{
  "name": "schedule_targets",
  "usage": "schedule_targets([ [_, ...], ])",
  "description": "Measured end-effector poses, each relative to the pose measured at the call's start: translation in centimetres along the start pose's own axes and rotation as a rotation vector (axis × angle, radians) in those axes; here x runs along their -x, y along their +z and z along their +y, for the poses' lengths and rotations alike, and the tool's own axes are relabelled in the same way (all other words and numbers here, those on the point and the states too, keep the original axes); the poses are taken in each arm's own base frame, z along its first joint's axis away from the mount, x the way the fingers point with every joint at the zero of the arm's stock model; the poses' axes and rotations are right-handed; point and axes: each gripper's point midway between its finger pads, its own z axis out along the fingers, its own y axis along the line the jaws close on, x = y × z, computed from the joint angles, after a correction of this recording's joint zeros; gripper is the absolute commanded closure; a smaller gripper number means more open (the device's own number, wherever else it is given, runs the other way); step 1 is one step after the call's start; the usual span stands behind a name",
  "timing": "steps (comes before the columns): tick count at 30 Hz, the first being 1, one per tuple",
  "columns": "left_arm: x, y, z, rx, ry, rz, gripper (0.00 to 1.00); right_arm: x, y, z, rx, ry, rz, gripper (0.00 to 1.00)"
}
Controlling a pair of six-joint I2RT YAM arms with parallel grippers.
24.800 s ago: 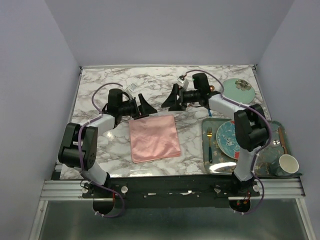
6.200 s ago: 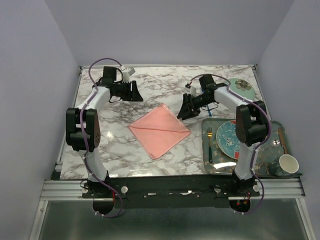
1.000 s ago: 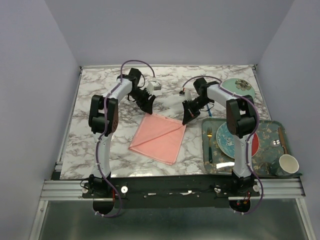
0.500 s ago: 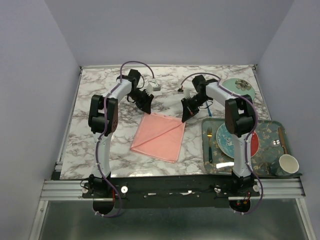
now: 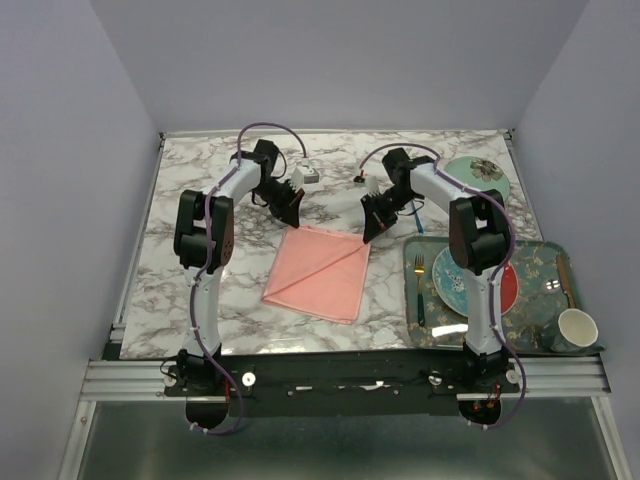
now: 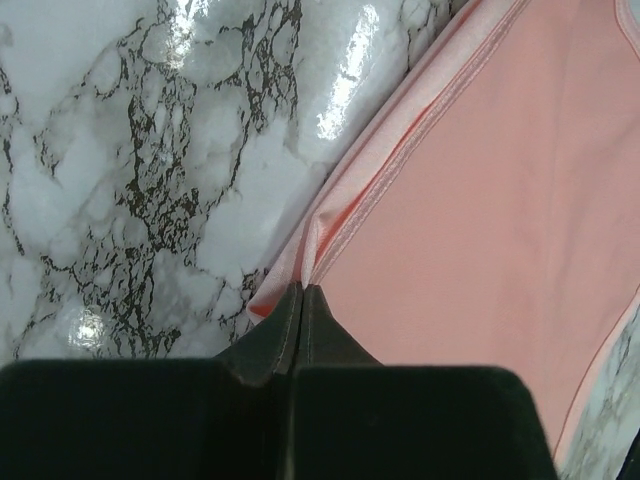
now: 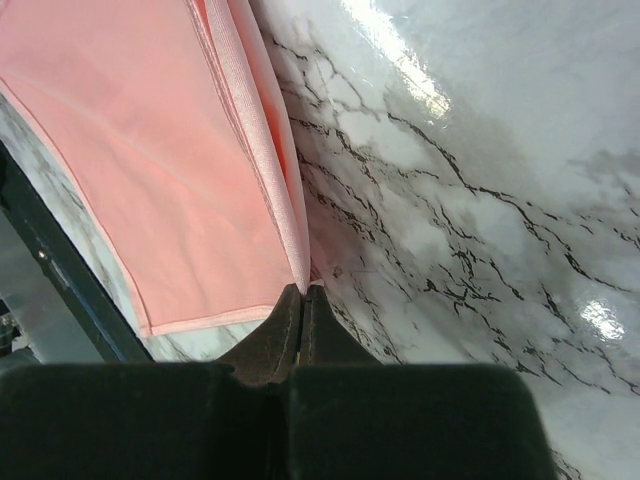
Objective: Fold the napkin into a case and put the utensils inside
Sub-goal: Pick up the upper triangle-folded napkin from the center of the board, then turn over the upper triangle folded napkin at the center of the board.
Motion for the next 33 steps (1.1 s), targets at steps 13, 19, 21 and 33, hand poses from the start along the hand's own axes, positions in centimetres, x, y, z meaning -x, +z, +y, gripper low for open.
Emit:
schedule_targets([
  [13,3.0,-4.4,-0.7,0.069,0.044,-0.087,1.0,2.6,-2.2,0.1,-0.074,-0.104,-0.064,1.0],
  [19,7.0,-8.4,0.6,0.163,0.108,-0.185,1.0,6.7,-5.4,0.7,-0.169,-0.243,-0.166,0.99],
  [21,8.6,-9.8,1.1,0.197,0.133,-0.221,1.0,8.9,-6.9,0.8,-0.215,-0.299,-0.225,1.0],
  [33,16.4,-18.3,3.9,0.452,0.422,-0.445,1.0,19.5,-15.9,3.0,-0.464,-0.64,-0.525,0.99],
])
